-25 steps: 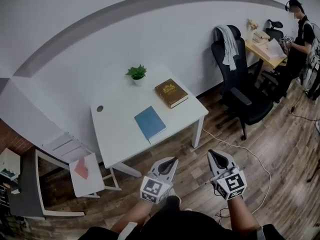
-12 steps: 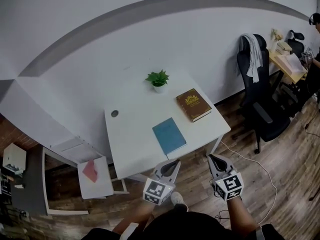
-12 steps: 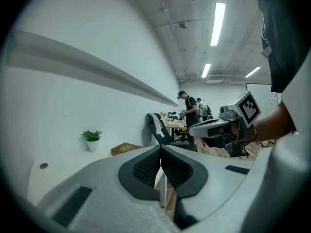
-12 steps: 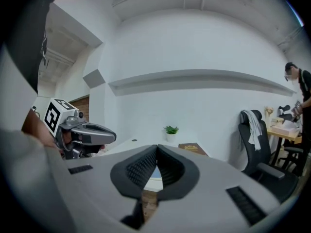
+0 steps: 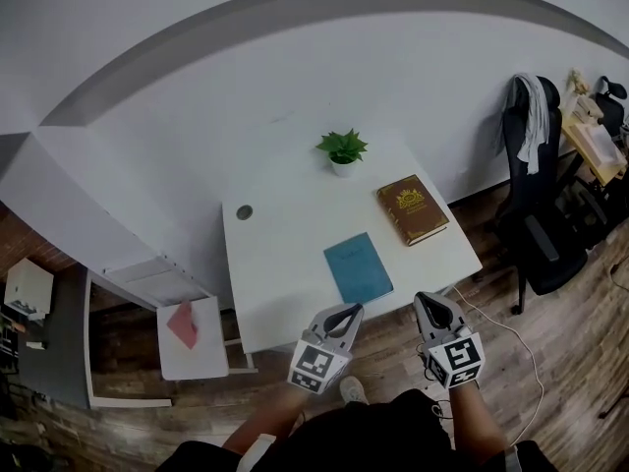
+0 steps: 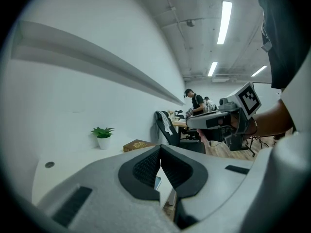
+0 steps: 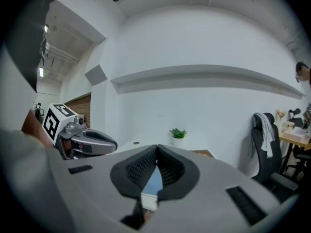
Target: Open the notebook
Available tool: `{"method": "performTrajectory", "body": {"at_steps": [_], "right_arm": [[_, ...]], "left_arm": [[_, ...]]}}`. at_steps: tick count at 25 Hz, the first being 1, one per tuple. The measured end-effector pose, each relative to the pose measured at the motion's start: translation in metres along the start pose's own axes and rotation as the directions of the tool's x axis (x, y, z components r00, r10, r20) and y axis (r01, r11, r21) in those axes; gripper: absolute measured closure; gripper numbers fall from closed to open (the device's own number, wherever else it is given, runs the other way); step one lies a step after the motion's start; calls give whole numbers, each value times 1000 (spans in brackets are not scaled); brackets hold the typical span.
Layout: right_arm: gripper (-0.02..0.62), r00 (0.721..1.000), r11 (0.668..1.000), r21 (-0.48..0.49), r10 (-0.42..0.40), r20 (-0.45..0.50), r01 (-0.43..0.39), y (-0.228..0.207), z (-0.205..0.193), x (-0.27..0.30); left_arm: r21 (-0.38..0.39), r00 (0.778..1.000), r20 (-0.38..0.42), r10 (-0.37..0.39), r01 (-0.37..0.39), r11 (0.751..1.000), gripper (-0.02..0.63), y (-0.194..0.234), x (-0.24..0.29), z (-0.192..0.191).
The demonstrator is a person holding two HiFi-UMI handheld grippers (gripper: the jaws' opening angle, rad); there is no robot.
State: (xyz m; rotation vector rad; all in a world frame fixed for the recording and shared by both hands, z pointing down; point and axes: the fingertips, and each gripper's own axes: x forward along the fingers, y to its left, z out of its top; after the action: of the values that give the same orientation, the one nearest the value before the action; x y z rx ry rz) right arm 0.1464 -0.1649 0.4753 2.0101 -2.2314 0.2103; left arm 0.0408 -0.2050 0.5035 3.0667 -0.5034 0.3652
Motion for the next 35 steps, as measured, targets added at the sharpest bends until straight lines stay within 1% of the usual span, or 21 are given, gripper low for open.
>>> {"method": "performTrajectory", "body": {"at_steps": [2, 5, 11, 13, 17, 20, 21, 22, 23, 25, 28, 32, 35], "right_arm": [[594, 1000, 1000, -1, 19, 2, -19, 2, 2, 10], [593, 999, 999, -4, 51, 5, -51, 0, 4, 24], [594, 993, 993, -6, 120, 4, -120, -22, 9, 50], [594, 989, 989, -12, 145, 1, -145, -30, 11, 58], [594, 980, 980, -16, 199, -7, -199, -47, 14, 67], [593, 976, 976, -17, 219, -15, -219, -62, 14, 73], [594, 974, 974, -17, 225, -20, -226, -66, 13, 75], [594, 972, 972, -14, 234, -27, -235, -69, 12, 76], [594, 969, 970, -7, 243, -31, -244, -72, 11, 76], [593, 965, 966, 8, 259, -25, -259, -76, 11, 76], [593, 961, 961, 12, 276, 0, -276, -81, 16, 77], [594, 956, 956, 10, 294, -4, -294, -87, 14, 77], [593, 954, 954, 33, 299, -21, -298, -95, 6, 74]], "left_arm": [[-6, 1000, -3, 15, -15, 1000, 600, 9, 2, -2], [-14, 999, -28, 33, -33, 999, 600, 16, 8, -8], [-19, 996, -44, 75, -76, 997, 600, 21, 29, -6], [-5, 994, -59, 95, -95, 995, 600, 22, 39, -7], [53, 983, -133, 125, -119, 991, 600, 20, 60, -18], [85, 976, -181, 121, -107, 991, 598, 16, 76, -31], [90, 974, -196, 115, -99, 991, 592, 15, 82, -36], [94, 971, -213, 108, -89, 992, 572, 13, 87, -43], [100, 967, -234, 101, -79, 992, 538, 11, 92, -51], [128, 954, -286, 96, -61, 990, 494, 8, 102, -70], [193, 926, -366, 95, -24, 981, 453, 3, 116, -97], [278, 892, -439, 104, 25, 960, 448, 1, 131, -121], [323, 864, -494, 98, 78, 943, 448, -3, 142, -138]]}}
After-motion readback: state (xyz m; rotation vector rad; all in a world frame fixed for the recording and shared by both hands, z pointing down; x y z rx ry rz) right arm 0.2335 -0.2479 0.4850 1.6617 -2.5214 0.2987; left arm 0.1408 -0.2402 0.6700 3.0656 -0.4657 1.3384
